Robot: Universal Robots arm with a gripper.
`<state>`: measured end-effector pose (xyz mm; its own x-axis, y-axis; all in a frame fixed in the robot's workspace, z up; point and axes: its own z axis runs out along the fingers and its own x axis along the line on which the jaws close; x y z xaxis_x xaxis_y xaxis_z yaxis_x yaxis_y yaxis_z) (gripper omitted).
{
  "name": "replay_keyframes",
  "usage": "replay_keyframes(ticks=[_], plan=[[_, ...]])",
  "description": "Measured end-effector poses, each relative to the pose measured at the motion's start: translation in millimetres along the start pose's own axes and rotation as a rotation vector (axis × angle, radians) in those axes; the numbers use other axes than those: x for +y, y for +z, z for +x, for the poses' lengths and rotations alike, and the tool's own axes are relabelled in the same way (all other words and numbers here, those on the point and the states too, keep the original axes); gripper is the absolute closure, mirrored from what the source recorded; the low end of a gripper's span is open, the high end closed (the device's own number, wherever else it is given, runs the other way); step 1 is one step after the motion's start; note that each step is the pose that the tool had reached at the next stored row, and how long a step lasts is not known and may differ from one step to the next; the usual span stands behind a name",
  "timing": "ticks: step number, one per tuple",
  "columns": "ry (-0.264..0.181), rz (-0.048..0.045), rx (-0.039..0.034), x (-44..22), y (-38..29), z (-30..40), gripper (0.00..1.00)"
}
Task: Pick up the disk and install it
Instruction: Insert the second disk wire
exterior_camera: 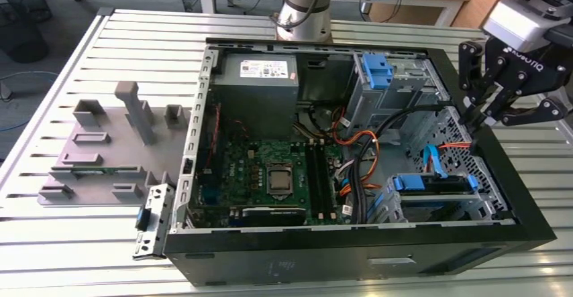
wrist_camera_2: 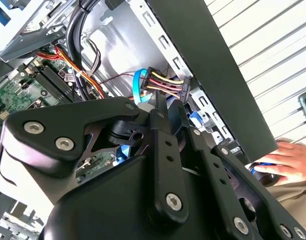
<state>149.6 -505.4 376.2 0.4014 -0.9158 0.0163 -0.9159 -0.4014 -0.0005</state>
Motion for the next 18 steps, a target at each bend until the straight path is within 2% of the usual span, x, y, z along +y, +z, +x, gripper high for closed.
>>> replay_keyframes(ticks=[18], plan=[[-0.010, 0.0002, 0.0001, -1.5, -3.5, -3.4, 0.76]])
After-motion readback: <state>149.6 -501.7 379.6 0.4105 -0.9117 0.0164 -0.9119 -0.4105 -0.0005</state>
